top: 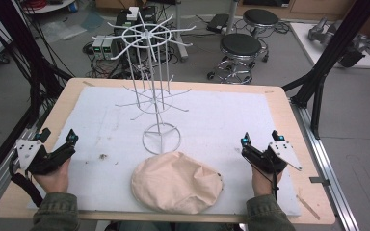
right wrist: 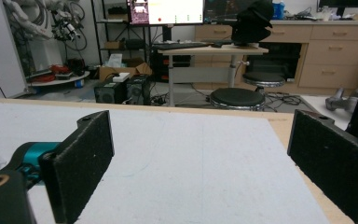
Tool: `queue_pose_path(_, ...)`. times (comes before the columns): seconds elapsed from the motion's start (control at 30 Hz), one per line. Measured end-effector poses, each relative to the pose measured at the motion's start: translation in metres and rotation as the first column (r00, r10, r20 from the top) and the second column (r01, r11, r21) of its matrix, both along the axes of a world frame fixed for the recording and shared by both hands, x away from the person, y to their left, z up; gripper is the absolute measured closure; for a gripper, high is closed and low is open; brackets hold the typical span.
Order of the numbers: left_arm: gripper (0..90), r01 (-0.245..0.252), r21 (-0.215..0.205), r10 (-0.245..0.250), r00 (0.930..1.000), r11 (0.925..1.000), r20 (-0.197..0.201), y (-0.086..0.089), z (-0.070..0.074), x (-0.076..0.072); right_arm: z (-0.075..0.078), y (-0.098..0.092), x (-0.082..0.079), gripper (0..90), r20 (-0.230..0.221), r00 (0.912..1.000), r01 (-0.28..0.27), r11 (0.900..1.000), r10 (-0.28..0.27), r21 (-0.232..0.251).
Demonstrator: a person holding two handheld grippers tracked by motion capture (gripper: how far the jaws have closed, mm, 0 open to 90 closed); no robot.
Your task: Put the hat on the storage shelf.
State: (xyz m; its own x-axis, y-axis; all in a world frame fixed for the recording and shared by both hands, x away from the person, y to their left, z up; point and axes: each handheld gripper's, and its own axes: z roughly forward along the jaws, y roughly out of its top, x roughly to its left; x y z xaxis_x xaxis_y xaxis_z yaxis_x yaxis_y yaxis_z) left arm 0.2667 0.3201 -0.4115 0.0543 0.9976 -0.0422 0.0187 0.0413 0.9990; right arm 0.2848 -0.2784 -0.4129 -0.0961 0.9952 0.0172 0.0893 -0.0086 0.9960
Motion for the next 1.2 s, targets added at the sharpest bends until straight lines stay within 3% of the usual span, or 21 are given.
queue_pose_path(0.2, 20.1, 0.001, -0.007, -0.001, 1.0, 1.0, 0.003, 0.0001, -0.0002, -0.0001, 0.0003, -0.0016, -0.0007, 6.0, -0.004, 1.0, 0.003, 1.0, -0.003, 0.006)
queue_pose_path(0.4, 20.5, 0.0, -0.012, 0.0, 1.0, 0.9999, -0.004, 0.0015, -0.0013, 0.0, -0.0012, -0.0033, 0.0015, 6.0, -0.037, 0.9993, 0.012, 1.0, -0.011, 0.029)
queue_pose_path(0.83, 20.5, -0.003, -0.015, 0.003, 1.0, 0.9999, -0.006, 0.0018, -0.0015, 0.0001, -0.001, -0.0025, 0.001, 6.0, -0.03, 0.9996, 0.004, 1.0, -0.003, 0.015)
queue_pose_path(1.07, 20.5, 0.001, -0.014, -0.001, 0.9999, 0.9999, -0.013, 0.0024, -0.0027, -0.0005, -0.0003, -0.0026, 0.0006, 6.1, -0.021, 0.9997, -0.015, 1.0, 0.015, 0.011)
queue_pose_path(1.2, 20.5, 0.004, -0.011, -0.004, 0.9999, 0.9999, -0.017, 0.0029, -0.0041, -0.0016, 0.0029, -0.004, 0.0006, 6.1, -0.026, 0.9983, -0.051, 0.998, 0.052, 0.022)
